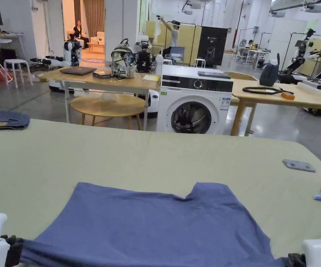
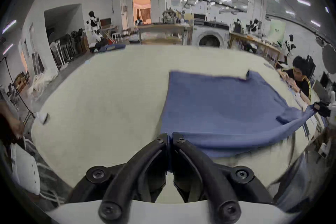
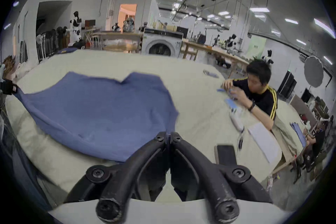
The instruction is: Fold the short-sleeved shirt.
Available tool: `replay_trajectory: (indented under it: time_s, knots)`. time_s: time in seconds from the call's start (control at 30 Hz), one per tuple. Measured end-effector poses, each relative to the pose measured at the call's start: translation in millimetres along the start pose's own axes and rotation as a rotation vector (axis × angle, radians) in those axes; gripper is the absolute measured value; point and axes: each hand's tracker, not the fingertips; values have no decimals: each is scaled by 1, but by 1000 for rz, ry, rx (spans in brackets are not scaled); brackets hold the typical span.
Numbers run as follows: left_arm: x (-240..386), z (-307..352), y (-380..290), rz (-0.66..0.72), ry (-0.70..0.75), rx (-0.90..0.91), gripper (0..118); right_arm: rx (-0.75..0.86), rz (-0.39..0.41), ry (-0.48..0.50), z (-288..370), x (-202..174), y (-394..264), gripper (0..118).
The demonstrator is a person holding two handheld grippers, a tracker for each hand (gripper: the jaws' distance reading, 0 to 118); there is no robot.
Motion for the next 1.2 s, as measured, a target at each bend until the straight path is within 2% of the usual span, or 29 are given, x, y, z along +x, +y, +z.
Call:
replay_trajectory:
  time_s: [0.07, 0.13, 0.33, 0.4, 0.5, 0.67, 0.73, 0.77, 0.8, 0.83, 0.9, 0.93, 1.1, 1.2]
  knots:
    - [-1, -7, -23, -17, -1, -71, 0, -49, 22, -3, -2, -2, -19, 1]
    - [-2, -15, -40, -23, 4, -130, 0, -97, 12, 4, -7, -2, -33, 1]
    - [-5, -46, -68, -21, -16, -240, 0, -294, 84, 21, -38, 3, -72, 1]
    - [-7, -59, -71, -28, -18, -266, 0, -326, 58, 23, -48, 5, -81, 1]
    - [-4, -67, -77, -31, -14, -324, 0, -374, 74, 33, -61, 3, -91, 1]
    - [-8, -80, -80, -12, -18, -317, 0, -391, 79, 28, -72, 4, -93, 5]
    - [-8, -79, -78, -15, -25, -314, 6, -400, 77, 23, -72, 4, -89, 16]
    - [-7, -74, -76, -6, -27, -306, 14, -408, 69, 15, -71, 6, -85, 30]
    - [-6, -71, -73, 16, -26, -296, 27, -415, 49, 2, -68, 7, -79, 56]
    - [-6, -68, -69, 49, -33, -283, 40, -408, 19, -4, -64, 7, -72, 65]
    - [-2, -58, -58, 80, -50, -237, 47, -351, -19, -12, -57, 10, -57, 66]
    - [2, -54, -51, 86, -68, -206, 56, -323, -32, -13, -53, 9, -48, 66]
    - [20, -58, -26, 77, -98, -87, 57, -181, -89, -19, -52, -10, -15, 66]
    - [43, -44, -10, 60, -115, 12, 55, -36, -110, -17, -48, -26, -4, 65]
